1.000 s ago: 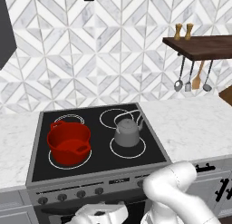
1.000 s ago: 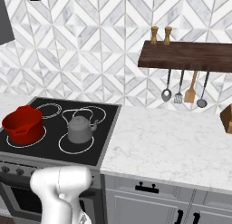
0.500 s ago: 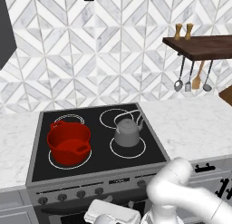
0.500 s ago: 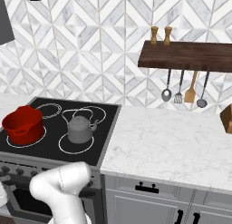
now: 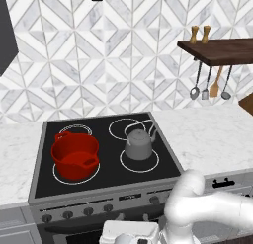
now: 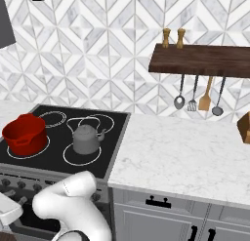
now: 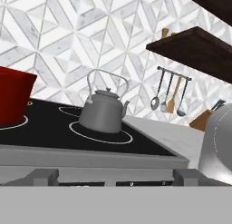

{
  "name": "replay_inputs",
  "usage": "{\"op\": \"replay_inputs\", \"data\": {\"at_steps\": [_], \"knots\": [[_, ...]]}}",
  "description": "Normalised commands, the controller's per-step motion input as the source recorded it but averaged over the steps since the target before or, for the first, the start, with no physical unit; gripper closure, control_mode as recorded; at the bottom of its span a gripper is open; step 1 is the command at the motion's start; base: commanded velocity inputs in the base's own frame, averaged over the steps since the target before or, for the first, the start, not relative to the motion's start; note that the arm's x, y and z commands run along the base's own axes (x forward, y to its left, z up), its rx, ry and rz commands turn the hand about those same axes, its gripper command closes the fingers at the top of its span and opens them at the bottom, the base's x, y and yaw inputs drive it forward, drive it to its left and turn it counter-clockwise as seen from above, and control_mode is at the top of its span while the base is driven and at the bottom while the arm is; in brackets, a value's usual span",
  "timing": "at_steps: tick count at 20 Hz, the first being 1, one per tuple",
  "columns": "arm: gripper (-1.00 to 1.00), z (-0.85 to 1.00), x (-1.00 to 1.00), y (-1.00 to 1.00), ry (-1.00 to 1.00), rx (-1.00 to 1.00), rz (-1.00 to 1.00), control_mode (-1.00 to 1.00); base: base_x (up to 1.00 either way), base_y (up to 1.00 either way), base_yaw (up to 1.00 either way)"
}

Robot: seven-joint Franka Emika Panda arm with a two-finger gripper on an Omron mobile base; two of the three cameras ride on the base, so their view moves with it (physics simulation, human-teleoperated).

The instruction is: Pick the kettle from the counter and place it on a stove burner. Then turn the burner on.

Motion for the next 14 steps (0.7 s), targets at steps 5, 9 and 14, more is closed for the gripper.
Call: {"op": "replay_inputs", "data": {"at_steps": [5,9,14], "knots": [[-1.0,-0.21,0.13,0.63,0.0,0.0,0.15,-1.0,0.0,0.0,0.0],[-1.0,-0.22,0.18,0.4,0.01,0.0,0.11,-1.0,0.0,0.0,0.0],[-1.0,-0.12,0.2,0.04,0.02,0.0,0.03,-1.0,0.0,0.0,0.0]]}}
